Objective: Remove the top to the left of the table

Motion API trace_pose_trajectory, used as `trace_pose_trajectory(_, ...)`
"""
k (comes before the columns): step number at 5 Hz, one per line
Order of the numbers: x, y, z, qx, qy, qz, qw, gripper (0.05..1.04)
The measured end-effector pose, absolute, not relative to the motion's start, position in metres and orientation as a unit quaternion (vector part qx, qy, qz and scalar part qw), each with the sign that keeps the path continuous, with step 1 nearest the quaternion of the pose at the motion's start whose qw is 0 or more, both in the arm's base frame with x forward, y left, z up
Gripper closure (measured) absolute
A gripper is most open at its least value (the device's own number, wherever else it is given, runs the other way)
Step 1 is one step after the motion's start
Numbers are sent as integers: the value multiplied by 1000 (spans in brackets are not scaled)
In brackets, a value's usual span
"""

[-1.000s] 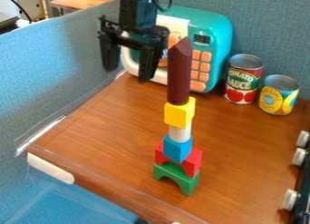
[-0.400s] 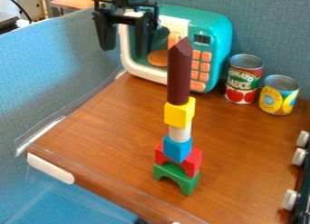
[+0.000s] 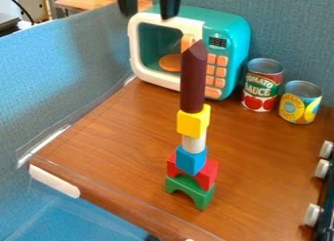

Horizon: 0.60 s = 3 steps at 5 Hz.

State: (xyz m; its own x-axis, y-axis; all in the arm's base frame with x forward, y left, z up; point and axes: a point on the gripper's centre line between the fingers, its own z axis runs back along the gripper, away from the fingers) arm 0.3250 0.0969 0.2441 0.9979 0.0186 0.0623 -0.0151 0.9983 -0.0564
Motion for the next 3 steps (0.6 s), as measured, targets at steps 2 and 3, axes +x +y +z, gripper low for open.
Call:
trace_pose_trajectory(2, 306, 84, 296, -28, -84, -22, 996, 83)
trace_pose_trajectory(3, 293, 73, 295, -31, -78, -40, 996, 83)
